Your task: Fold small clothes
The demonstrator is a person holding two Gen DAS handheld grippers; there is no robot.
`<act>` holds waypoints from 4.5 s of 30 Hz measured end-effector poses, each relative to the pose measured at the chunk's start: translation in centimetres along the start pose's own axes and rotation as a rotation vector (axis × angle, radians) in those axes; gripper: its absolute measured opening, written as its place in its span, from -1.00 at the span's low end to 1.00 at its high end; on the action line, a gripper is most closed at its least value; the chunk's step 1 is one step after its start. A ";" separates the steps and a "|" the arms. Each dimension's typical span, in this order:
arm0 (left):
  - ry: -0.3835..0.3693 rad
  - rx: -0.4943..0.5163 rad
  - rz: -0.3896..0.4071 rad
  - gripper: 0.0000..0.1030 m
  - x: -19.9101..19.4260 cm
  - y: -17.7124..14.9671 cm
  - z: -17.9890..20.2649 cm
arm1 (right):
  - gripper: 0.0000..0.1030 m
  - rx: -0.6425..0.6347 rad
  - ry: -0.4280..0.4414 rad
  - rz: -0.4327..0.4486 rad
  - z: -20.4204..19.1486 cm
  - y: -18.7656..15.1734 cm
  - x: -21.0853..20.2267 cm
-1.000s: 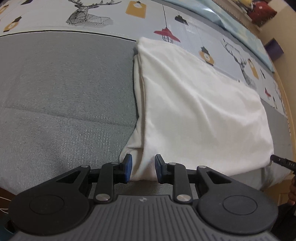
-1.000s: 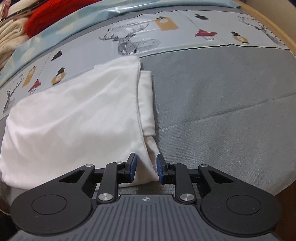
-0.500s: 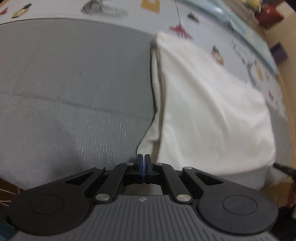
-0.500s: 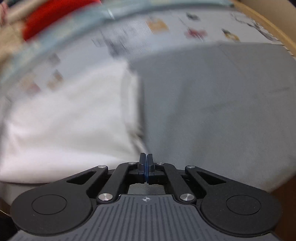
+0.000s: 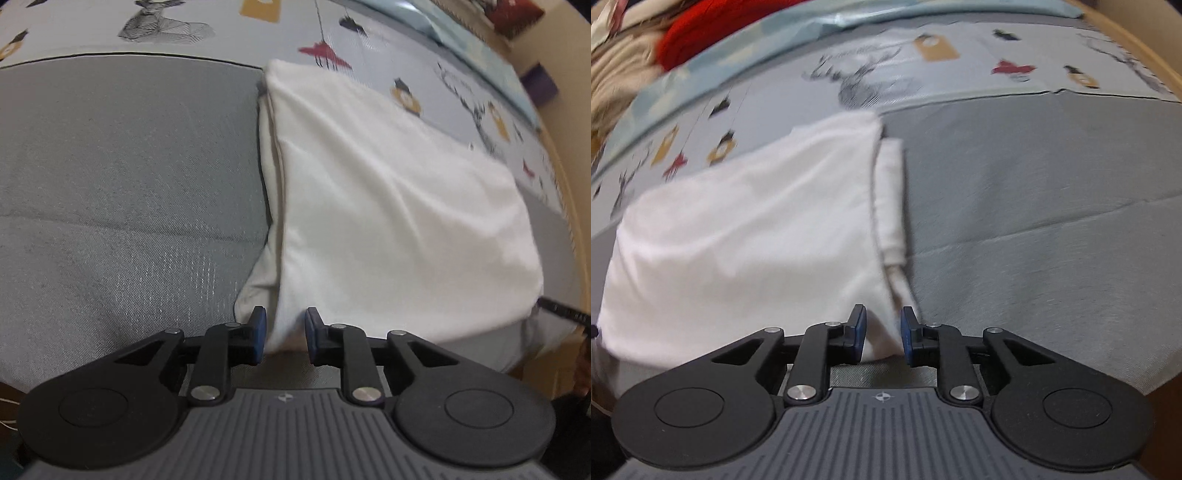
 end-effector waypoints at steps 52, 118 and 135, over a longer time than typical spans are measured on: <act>-0.089 -0.222 0.020 0.04 6.5 7.3 -0.1 | -0.49 0.071 -0.147 0.161 2.0 3.4 -1.3; -0.329 0.137 0.233 -0.91 -1.8 7.4 19.6 | -0.45 -0.115 -0.163 0.238 -3.5 4.2 -2.3; -0.407 0.105 0.187 -0.69 0.9 8.2 23.8 | -0.45 0.032 -0.003 0.194 -3.5 4.7 -1.1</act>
Point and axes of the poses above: each gripper's, at about its wrist camera, not at the fingertips, and x roughly the way its jaws point, z to its right, y to its top, the point moved 7 cm from there along x, roughly the way its jaws point, and after that the axes turned 1 degree about y, right-handed, at the moved point
